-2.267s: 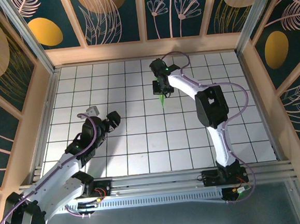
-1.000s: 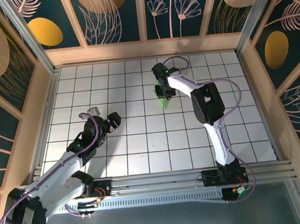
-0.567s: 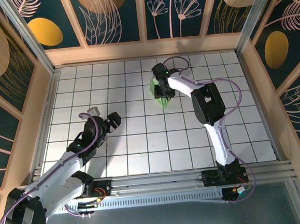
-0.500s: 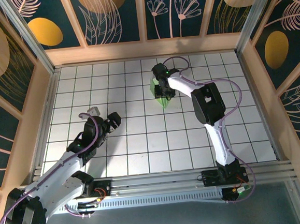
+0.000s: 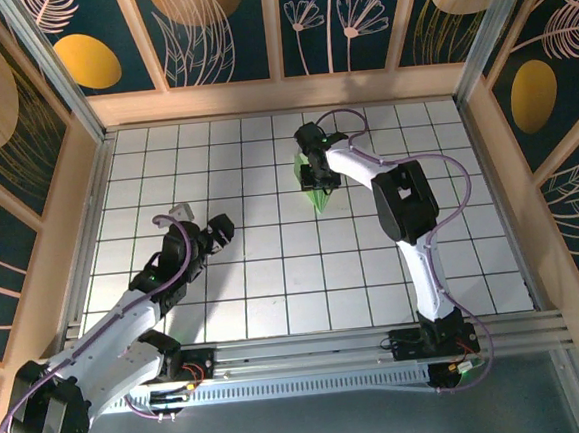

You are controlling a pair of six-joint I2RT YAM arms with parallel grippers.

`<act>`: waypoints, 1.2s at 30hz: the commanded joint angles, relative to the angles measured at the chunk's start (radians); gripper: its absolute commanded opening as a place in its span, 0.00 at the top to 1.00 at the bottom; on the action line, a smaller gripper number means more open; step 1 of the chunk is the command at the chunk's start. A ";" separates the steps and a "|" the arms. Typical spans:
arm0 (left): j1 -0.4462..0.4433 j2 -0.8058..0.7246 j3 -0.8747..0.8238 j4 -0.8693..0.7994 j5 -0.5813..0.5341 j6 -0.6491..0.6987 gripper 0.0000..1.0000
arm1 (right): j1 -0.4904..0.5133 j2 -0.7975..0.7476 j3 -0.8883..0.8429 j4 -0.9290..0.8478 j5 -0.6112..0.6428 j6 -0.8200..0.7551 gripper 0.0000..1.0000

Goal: Fold a paper plane with a square sheet of paper (fold left side to right side)
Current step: Place the paper plane at the top-center of the table, then reset both arms

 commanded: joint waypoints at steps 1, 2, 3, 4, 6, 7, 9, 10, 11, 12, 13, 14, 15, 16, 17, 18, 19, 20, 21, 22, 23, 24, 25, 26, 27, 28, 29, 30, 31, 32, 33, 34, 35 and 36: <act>0.006 0.007 0.029 0.021 -0.008 0.023 0.11 | 0.011 -0.060 -0.018 -0.028 0.026 -0.011 0.46; 0.006 0.008 0.031 0.021 -0.007 0.022 0.11 | 0.012 -0.063 -0.019 -0.028 0.027 -0.011 0.46; 0.006 0.008 0.032 0.021 -0.007 0.024 0.11 | 0.013 -0.066 -0.019 -0.028 0.029 -0.013 0.46; 0.007 0.007 0.032 0.021 -0.007 0.024 0.12 | 0.014 -0.069 -0.021 -0.028 0.029 -0.013 0.46; 0.006 0.008 0.033 0.021 -0.007 0.023 0.11 | 0.014 -0.073 -0.022 -0.029 0.032 -0.013 0.46; 0.007 0.007 0.033 0.021 -0.009 0.024 0.12 | 0.014 -0.075 -0.021 -0.029 0.033 -0.013 0.46; 0.007 0.010 0.034 0.023 -0.009 0.024 0.11 | 0.016 -0.080 -0.019 -0.032 0.033 -0.014 0.46; 0.006 0.009 0.034 0.025 -0.008 0.025 0.11 | 0.016 -0.083 -0.018 -0.032 0.035 -0.014 0.46; 0.007 0.009 0.034 0.027 -0.008 0.026 0.11 | 0.016 -0.085 -0.018 -0.034 0.037 -0.014 0.46; 0.007 0.010 0.036 0.027 -0.009 0.028 0.11 | 0.017 -0.090 -0.018 -0.036 0.039 -0.016 0.45; 0.006 0.012 0.038 0.029 -0.010 0.029 0.11 | 0.018 -0.093 -0.018 -0.041 0.046 -0.016 0.44; 0.006 0.014 0.039 0.031 -0.011 0.030 0.10 | 0.021 -0.098 -0.018 -0.044 0.055 -0.018 0.43; 0.007 0.018 0.040 0.034 -0.011 0.033 0.09 | 0.023 -0.107 -0.022 -0.047 0.065 -0.020 0.42; 0.006 0.020 0.041 0.039 -0.012 0.036 0.07 | 0.026 -0.121 -0.028 -0.045 0.073 -0.021 0.40; 0.007 0.024 0.043 0.043 -0.016 0.041 0.05 | 0.026 -0.137 -0.039 -0.039 0.077 -0.022 0.38; 0.007 0.029 0.050 0.044 -0.022 0.050 0.03 | 0.026 -0.160 -0.059 -0.026 0.078 -0.024 0.36; 0.009 0.035 0.059 0.042 -0.032 0.065 0.01 | 0.026 -0.191 -0.081 -0.011 0.079 -0.025 0.33; 0.012 0.043 0.068 0.037 -0.040 0.082 0.01 | 0.026 -0.220 -0.105 0.004 0.083 -0.026 0.30; 0.018 0.052 0.083 0.026 -0.052 0.105 0.01 | 0.026 -0.256 -0.136 0.023 0.087 -0.029 0.26; 0.027 0.062 0.097 0.014 -0.067 0.127 0.01 | 0.025 -0.290 -0.164 0.040 0.091 -0.032 0.23; 0.039 0.074 0.111 0.002 -0.080 0.154 0.01 | 0.022 -0.333 -0.199 0.061 0.097 -0.033 0.19; 0.056 0.086 0.126 -0.008 -0.091 0.179 0.01 | 0.018 -0.375 -0.235 0.084 0.101 -0.035 0.16; 0.074 0.097 0.136 -0.015 -0.097 0.198 0.01 | 0.013 -0.413 -0.263 0.108 0.103 -0.039 0.13; 0.099 0.109 0.147 -0.020 -0.098 0.225 0.01 | 0.006 -0.459 -0.306 0.134 0.106 -0.041 0.10; 0.130 0.119 0.158 -0.021 -0.099 0.252 0.01 | -0.004 -0.504 -0.347 0.163 0.104 -0.045 0.07; 0.153 0.127 0.164 -0.022 -0.106 0.277 0.01 | -0.015 -0.544 -0.384 0.187 0.103 -0.047 0.06; 0.181 0.136 0.175 -0.019 -0.122 0.313 0.01 | -0.029 -0.588 -0.433 0.226 0.096 -0.051 0.05; 0.208 0.145 0.183 -0.016 -0.145 0.346 0.01 | -0.047 -0.634 -0.485 0.267 0.087 -0.055 0.05; 0.233 0.154 0.187 -0.007 -0.168 0.375 0.01 | -0.066 -0.672 -0.529 0.303 0.079 -0.057 0.05; 0.259 0.162 0.188 0.008 -0.190 0.408 0.01 | -0.088 -0.716 -0.592 0.347 0.075 -0.057 0.05; 0.279 0.169 0.183 0.035 -0.213 0.437 0.01 | -0.111 -0.760 -0.652 0.395 0.077 -0.057 0.03; 0.295 0.173 0.171 0.069 -0.226 0.468 0.01 | -0.135 -0.794 -0.701 0.440 0.083 -0.056 0.02; 0.309 0.177 0.152 0.112 -0.242 0.497 0.01 | -0.163 -0.836 -0.768 0.496 0.087 -0.057 0.01; 0.324 0.183 0.130 0.160 -0.256 0.517 0.01 | -0.192 -0.874 -0.835 0.558 0.090 -0.063 0.01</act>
